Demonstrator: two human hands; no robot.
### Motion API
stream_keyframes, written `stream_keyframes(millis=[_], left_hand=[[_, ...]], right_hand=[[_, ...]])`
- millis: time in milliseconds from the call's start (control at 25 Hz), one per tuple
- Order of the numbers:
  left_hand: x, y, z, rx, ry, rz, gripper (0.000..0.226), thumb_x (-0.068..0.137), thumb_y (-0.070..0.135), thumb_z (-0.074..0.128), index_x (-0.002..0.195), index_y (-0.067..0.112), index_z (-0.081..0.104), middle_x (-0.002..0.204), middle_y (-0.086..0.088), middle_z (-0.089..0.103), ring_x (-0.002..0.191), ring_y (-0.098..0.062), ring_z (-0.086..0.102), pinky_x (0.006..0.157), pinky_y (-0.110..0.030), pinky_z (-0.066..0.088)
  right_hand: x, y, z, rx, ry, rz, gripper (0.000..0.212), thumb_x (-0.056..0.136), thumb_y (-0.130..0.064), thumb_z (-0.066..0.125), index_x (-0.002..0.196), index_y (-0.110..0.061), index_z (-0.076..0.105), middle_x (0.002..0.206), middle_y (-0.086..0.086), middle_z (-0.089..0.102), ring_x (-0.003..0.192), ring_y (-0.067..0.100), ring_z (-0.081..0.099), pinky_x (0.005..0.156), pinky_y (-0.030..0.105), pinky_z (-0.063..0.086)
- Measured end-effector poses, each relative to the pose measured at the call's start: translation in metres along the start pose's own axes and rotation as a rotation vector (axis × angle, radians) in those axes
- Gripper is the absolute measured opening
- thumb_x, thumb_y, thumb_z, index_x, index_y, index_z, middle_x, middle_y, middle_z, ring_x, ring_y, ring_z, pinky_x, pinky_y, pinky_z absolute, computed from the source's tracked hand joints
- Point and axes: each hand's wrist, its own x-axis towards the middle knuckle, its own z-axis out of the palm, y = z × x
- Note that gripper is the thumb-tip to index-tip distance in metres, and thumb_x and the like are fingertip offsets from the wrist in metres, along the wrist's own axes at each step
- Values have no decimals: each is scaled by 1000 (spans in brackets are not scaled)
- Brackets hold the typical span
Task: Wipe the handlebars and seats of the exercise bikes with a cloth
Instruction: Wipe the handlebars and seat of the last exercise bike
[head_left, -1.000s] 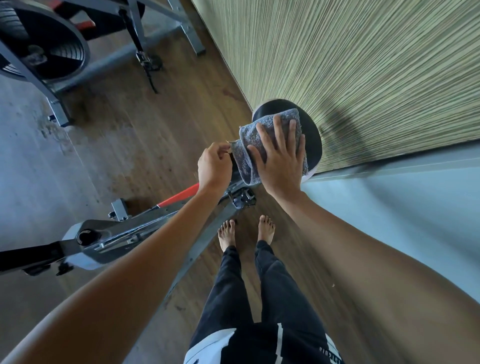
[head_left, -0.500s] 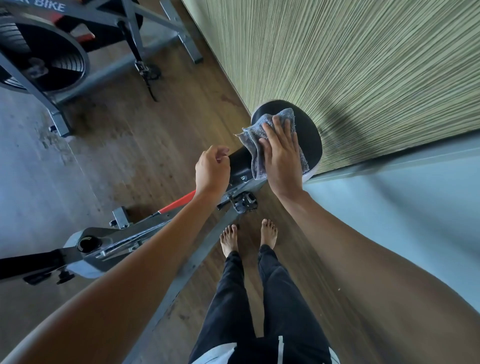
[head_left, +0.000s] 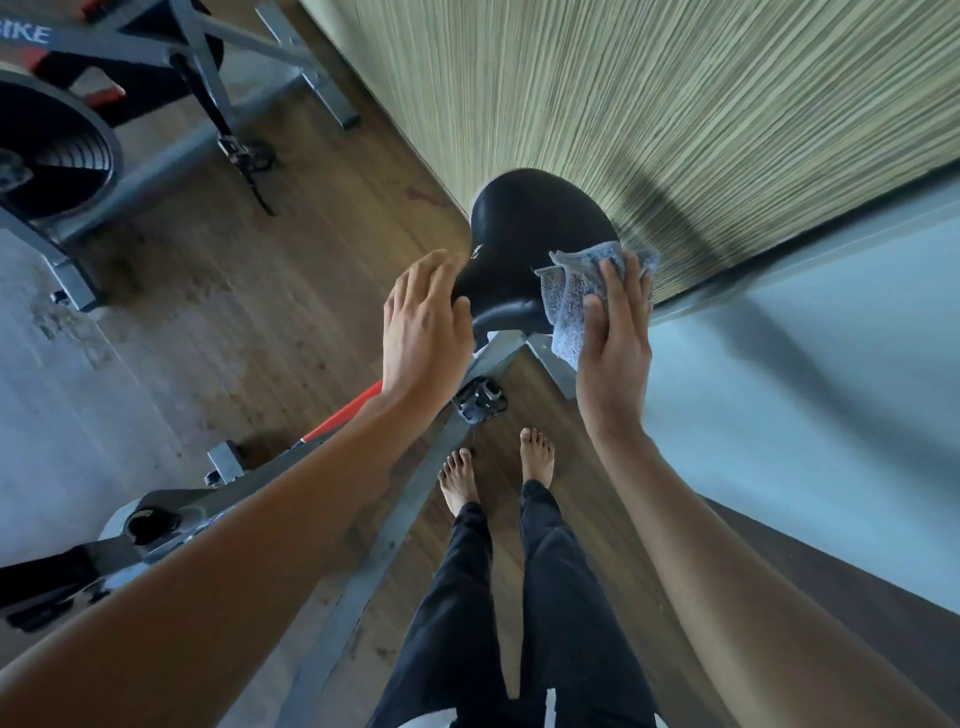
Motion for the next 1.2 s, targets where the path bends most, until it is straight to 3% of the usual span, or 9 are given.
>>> stream_keyframes(millis=[240, 440, 560, 720, 840, 920, 1000, 1080, 1200], left_hand=[[7, -8, 20, 163, 1, 177, 47, 103, 20, 41, 149, 13, 40, 156, -6, 38, 147, -21, 28, 122, -44, 19], [17, -6, 30, 177, -108, 209, 49, 107, 22, 35, 154, 13, 28, 162, -5, 24, 151, -18, 18, 124, -36, 18], [17, -6, 31, 166, -125, 197, 49, 107, 21, 34, 154, 12, 28, 161, -5, 25, 150, -17, 20, 123, -35, 21], [19, -2, 30, 152, -133, 188, 49, 106, 18, 37, 153, 11, 30, 161, -5, 27, 150, -17, 21, 123, -34, 21], [20, 1, 32, 144, -136, 194, 49, 104, 14, 38, 153, 11, 32, 160, -6, 29, 150, -18, 23, 123, -36, 22], [21, 2, 33, 135, -122, 190, 49, 104, 13, 39, 152, 10, 33, 159, -7, 30, 149, -19, 26, 122, -37, 25], [22, 3, 34, 142, -107, 183, 48, 104, 15, 39, 152, 9, 34, 158, -7, 32, 148, -20, 29, 121, -36, 26], [21, 3, 36, 164, -93, 190, 48, 103, 19, 37, 151, 8, 36, 157, -8, 34, 146, -21, 32, 120, -38, 29], [19, 4, 37, 182, -71, 181, 50, 102, 21, 37, 150, 8, 37, 157, -9, 34, 147, -22, 30, 119, -44, 31]], right_hand=[[16, 1, 40, 20, 81, 158, 54, 108, -36, 28, 159, -23, 16, 168, 0, 7, 154, 16, -1, 126, 42, 5], [23, 2, 44, 160, 208, 224, 61, 106, -44, 32, 160, -25, 10, 165, -5, 19, 151, 11, 18, 121, 46, 27], [17, 2, 40, 269, 146, 302, 55, 107, -42, 32, 158, -25, 18, 161, -2, 25, 146, 14, 27, 118, 47, 30], [63, 4, 24, 34, 41, 323, 56, 103, -47, 25, 152, -21, 34, 159, 0, 25, 147, 21, 20, 121, 52, 18], [53, 3, 18, -107, -31, 268, 54, 107, -45, 24, 156, -24, 26, 156, -1, 32, 144, 19, 27, 122, 44, 15], [62, 1, 15, -37, -81, 225, 51, 108, -41, 27, 154, -19, 30, 152, 3, 40, 140, 20, 37, 114, 38, 25], [89, -1, 13, -3, -150, 223, 46, 108, -41, 29, 141, -14, 47, 135, 7, 56, 125, 26, 53, 96, 34, 38], [102, 1, 10, -7, -195, 187, 45, 108, -42, 30, 131, -12, 54, 123, 5, 61, 114, 25, 58, 85, 31, 38], [94, 5, 5, 13, -221, 145, 44, 108, -40, 31, 135, -12, 51, 127, 6, 59, 115, 20, 57, 86, 27, 38]])
